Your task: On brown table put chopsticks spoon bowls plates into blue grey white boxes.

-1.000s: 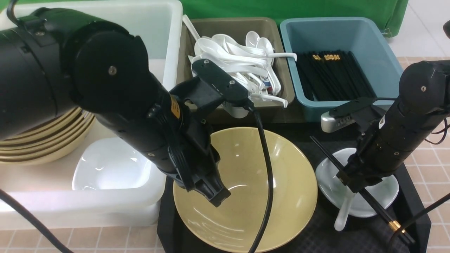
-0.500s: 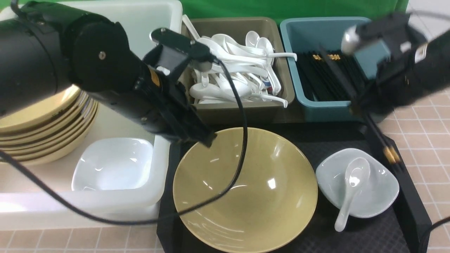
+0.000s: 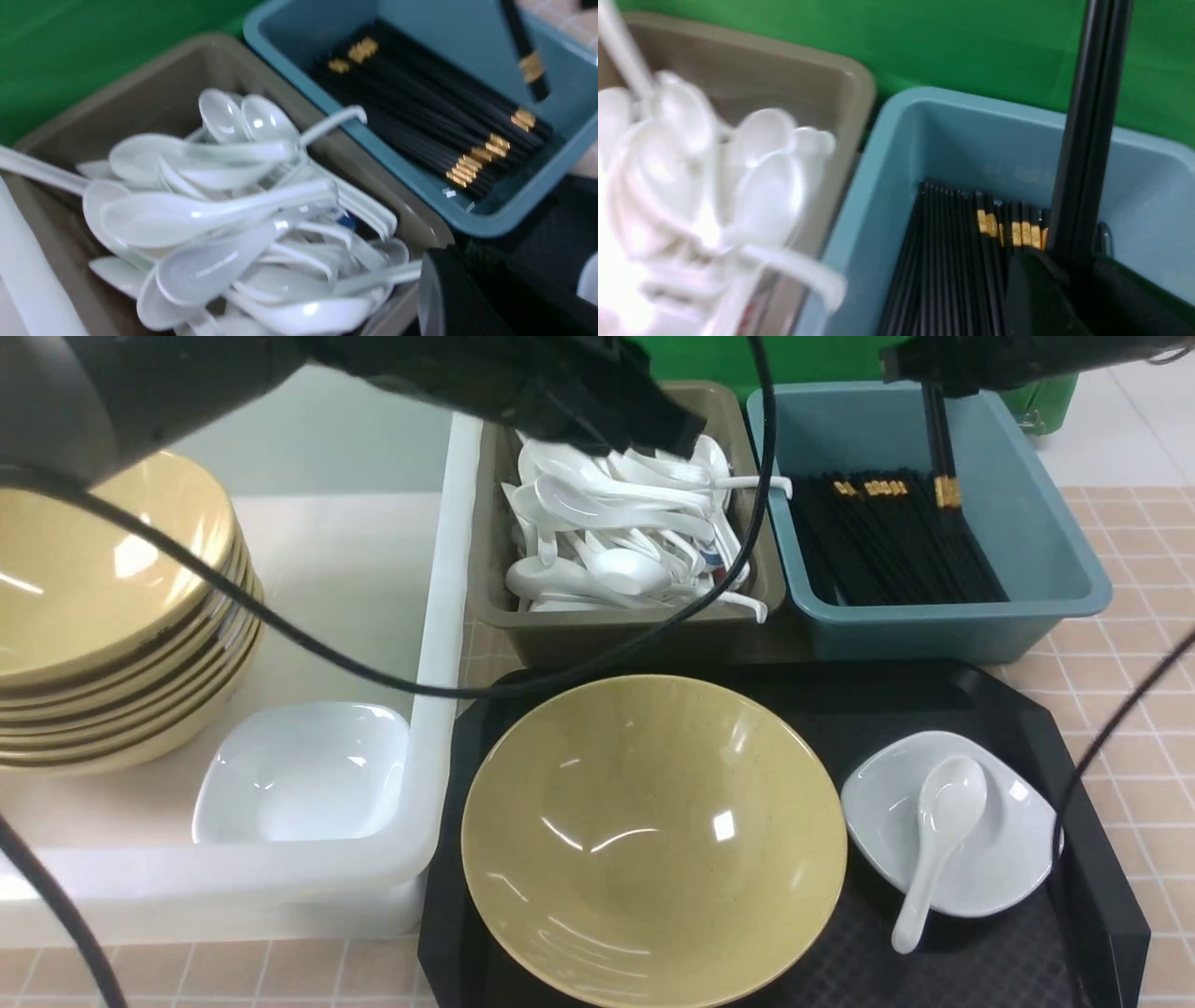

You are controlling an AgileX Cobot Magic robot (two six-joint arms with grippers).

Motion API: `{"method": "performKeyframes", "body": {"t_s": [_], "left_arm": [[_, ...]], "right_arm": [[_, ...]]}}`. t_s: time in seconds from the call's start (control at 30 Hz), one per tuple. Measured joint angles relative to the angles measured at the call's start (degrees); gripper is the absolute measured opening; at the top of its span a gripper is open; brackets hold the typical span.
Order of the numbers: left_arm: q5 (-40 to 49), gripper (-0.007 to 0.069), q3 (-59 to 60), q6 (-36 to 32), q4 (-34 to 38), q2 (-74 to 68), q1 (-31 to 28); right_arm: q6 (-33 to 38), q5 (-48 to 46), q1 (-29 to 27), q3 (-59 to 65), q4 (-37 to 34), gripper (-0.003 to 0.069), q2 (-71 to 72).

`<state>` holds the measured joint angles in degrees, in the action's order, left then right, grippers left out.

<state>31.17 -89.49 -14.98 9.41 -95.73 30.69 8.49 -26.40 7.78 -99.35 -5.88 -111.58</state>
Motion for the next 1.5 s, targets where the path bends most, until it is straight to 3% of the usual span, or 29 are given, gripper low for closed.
{"method": "performKeyframes", "body": {"t_s": [0.2,0.37,0.4,0.43,0.53,0.73,0.93,1.13,1.27,1.5], "left_arm": [[1.55,0.0001,0.40,-0.72,-0.07,-0.46,0.00],[6.07,0.0001,0.59,-1.69,-1.12,-0.46,0.00],[6.39,0.0001,0.59,-1.77,-1.12,-0.46,0.00],[7.66,0.0001,0.59,-1.97,-1.27,-0.46,0.00],[10.66,0.0001,0.59,-2.20,-1.41,-0.46,0.00],[18.20,0.0001,0.59,-4.31,-1.48,-0.46,0.00],[27.77,0.0001,0.59,-8.28,-0.39,1.41,0.00],[27.54,0.0001,3.22,-14.04,5.33,5.90,0.00],[25.12,0.0001,7.09,-19.93,12.68,7.48,0.00],[22.32,0.0001,10.97,-29.10,21.10,7.48,0.00]], "right_arm": [[-1.21,-3.59,-1.36,-6.03,0.00,0.0169,-8.66],[-1.33,-13.86,-1.56,-9.83,0.00,0.0326,-11.21],[-1.33,-13.86,-1.56,-9.99,0.00,0.0326,-11.21],[-1.26,-18.38,-1.56,-11.57,0.00,0.0382,-10.99],[2.18,-30.13,-1.62,-14.80,-0.06,0.0455,-9.94],[6.66,-43.37,-1.26,-14.13,-0.38,0.0478,-6.07],[6.78,-43.79,1.62,2.32,-2.32,0.0479,5.56],[6.54,-42.89,6.73,23.49,-2.53,0.0479,17.45],[2.60,-34.32,9.01,36.07,-2.81,0.0479,22.11],[-7.51,-18.00,9.07,46.53,-2.81,0.0481,21.39]]}}
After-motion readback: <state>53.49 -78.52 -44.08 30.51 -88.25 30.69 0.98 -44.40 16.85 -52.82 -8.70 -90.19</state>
